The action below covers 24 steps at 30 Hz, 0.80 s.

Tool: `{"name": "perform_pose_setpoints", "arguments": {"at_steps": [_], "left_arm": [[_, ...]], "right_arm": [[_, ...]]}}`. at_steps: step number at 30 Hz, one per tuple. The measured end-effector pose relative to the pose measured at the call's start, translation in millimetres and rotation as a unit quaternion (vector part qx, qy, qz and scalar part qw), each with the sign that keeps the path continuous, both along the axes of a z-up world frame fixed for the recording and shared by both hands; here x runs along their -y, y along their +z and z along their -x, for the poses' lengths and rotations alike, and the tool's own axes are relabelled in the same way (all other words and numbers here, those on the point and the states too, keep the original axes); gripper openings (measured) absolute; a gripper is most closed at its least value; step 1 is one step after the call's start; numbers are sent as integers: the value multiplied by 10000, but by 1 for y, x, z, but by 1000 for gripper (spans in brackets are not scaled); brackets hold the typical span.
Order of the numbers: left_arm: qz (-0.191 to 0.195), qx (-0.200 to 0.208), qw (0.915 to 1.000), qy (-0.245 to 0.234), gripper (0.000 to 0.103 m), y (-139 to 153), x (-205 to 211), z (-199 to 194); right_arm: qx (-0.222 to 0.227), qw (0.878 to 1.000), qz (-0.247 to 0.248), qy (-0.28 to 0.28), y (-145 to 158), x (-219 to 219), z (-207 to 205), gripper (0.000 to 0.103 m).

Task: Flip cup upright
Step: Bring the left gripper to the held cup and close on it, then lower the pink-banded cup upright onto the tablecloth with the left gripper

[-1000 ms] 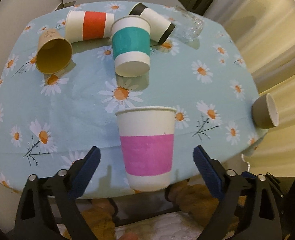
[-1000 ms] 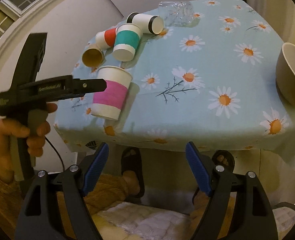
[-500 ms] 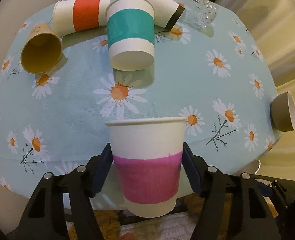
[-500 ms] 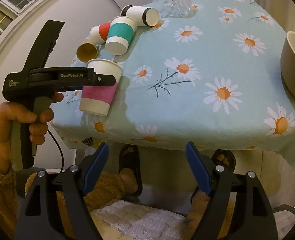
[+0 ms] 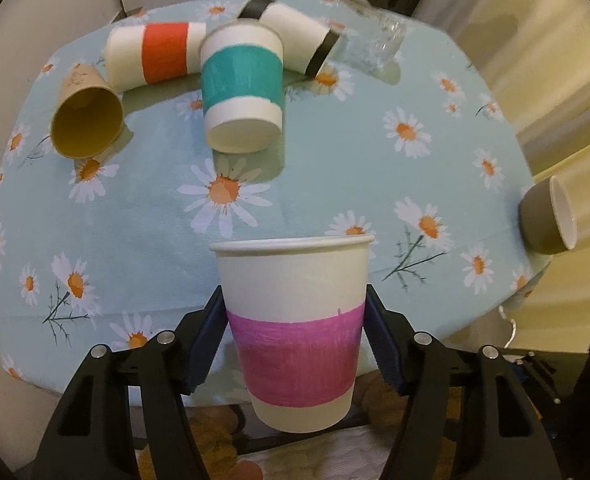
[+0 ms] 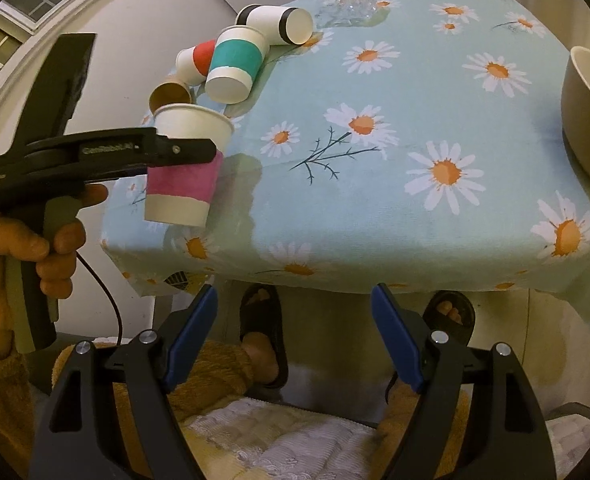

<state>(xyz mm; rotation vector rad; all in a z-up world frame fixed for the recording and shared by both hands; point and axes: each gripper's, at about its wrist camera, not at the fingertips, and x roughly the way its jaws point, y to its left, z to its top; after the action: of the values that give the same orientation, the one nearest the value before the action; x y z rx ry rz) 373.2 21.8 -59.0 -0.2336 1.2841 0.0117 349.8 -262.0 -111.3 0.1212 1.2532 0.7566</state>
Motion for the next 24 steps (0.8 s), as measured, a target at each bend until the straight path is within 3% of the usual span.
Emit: {"name": "perform_pose_setpoints", "arguments": {"at_steps": [6, 12, 17, 24], "left_arm": [[-292, 694, 9969, 206, 64, 23, 0, 21], [-431, 1775, 9819, 504, 64, 41, -3, 52], [-673, 2788, 9555, 689, 64, 40, 4, 79], [-1235, 3733, 9163, 761, 64, 21, 24, 94]], "right_arm": [[84, 9998, -176, -64, 6, 0, 1, 78], [212, 9985, -509, -55, 14, 3, 0, 78], [338, 9971, -677, -115, 18, 4, -2, 78], [411, 9968, -659, -190, 15, 7, -2, 78]]}}
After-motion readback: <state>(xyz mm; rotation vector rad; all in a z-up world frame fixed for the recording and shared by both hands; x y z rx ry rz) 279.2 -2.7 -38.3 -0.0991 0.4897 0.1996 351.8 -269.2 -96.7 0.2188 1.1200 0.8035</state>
